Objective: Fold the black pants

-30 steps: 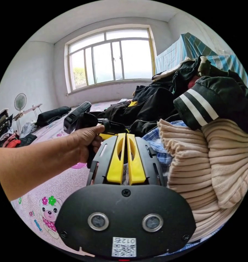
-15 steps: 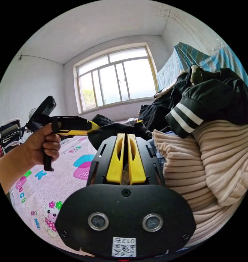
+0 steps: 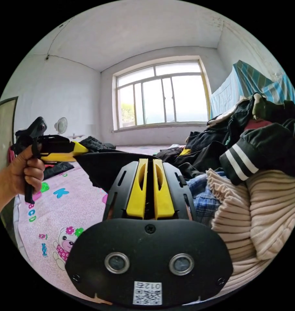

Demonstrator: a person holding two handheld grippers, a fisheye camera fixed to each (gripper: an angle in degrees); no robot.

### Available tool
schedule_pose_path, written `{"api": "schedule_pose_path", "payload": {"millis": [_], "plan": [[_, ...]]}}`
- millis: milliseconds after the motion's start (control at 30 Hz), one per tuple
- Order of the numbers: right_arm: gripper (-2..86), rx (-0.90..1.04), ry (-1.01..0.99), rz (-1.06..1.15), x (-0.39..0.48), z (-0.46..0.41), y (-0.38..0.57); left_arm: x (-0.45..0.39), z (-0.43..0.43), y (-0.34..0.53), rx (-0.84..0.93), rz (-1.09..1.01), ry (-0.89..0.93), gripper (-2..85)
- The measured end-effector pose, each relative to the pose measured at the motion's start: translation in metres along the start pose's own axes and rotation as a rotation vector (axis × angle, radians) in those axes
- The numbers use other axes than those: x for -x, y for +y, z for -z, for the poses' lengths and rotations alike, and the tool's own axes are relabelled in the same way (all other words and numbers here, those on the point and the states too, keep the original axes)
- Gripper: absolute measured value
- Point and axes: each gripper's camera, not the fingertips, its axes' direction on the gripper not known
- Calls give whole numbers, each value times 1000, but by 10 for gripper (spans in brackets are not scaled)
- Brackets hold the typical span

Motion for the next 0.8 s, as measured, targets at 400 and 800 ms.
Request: {"api": "schedule_pose_path", "payload": {"millis": [400, 800], "plan": [[56, 10, -40, 25, 52, 112, 11, -49, 260, 60, -278, -124, 34, 21], [49, 57, -158, 74, 164, 106, -50, -160, 421, 115, -246, -308, -131, 28]]}}
